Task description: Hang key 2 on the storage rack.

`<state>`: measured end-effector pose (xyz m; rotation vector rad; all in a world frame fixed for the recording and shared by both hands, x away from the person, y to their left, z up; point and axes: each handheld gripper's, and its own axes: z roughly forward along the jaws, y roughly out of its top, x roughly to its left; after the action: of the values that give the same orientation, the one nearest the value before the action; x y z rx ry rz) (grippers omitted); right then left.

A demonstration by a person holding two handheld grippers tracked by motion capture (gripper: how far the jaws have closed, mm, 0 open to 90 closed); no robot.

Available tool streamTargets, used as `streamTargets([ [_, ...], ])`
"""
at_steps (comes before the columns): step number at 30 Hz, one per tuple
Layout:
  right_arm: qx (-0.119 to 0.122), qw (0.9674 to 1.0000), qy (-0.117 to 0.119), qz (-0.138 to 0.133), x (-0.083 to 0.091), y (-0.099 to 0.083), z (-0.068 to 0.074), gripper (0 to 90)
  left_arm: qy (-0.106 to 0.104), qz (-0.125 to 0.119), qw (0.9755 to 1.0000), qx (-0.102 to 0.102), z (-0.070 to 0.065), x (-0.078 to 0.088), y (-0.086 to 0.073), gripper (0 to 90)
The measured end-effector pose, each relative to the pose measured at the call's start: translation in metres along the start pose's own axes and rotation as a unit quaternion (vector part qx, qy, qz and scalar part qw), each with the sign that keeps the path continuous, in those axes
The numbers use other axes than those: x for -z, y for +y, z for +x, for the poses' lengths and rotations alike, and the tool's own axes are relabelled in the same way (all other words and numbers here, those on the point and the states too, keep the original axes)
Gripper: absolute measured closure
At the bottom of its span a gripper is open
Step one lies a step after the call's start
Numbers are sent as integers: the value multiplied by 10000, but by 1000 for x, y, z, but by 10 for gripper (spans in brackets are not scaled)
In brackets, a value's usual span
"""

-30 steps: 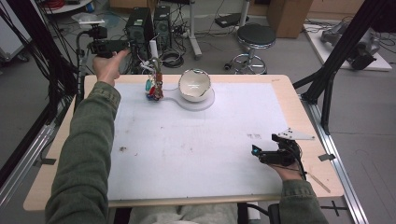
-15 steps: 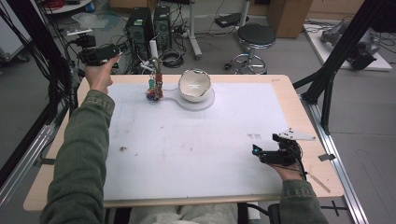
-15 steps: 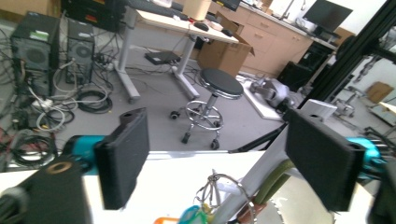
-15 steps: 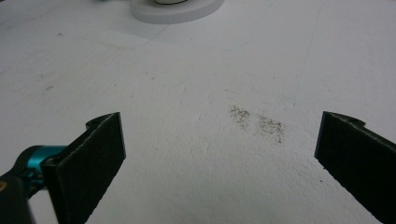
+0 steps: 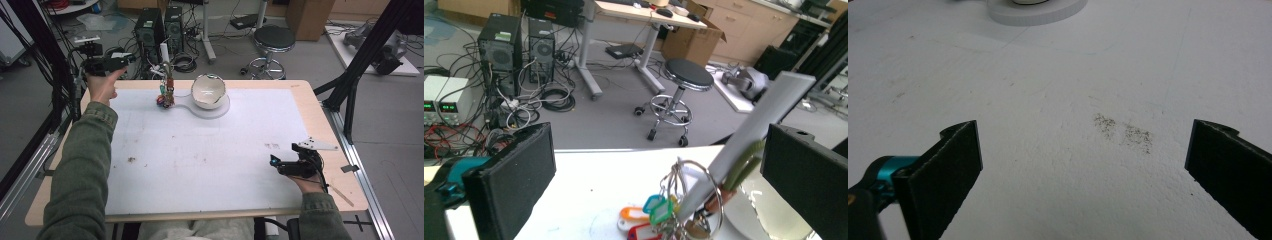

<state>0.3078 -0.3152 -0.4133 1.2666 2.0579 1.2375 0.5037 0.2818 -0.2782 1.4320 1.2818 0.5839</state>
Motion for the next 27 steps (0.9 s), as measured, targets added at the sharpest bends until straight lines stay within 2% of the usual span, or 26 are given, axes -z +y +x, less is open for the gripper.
streamTargets([
  [8,-6,10000,23,6,-1,1,1,9,10,10,9999,-114,3,13,-16,16],
  [13,-4,10000,30,18,-1,1,1,9,-161,-72,9998,-99,4,22,-26,16],
  [17,-19,10000,8,34,-2,0,1,9,-145,-12,9997,-217,4,26,-35,16],
  [23,-17,10000,-27,4,-1,0,0,9,-120,47,9997,-207,5,29,-46,16],
  [27,-14,10000,-31,6,-1,0,0,9,-73,72,9996,-269,5,32,-53,16],
])
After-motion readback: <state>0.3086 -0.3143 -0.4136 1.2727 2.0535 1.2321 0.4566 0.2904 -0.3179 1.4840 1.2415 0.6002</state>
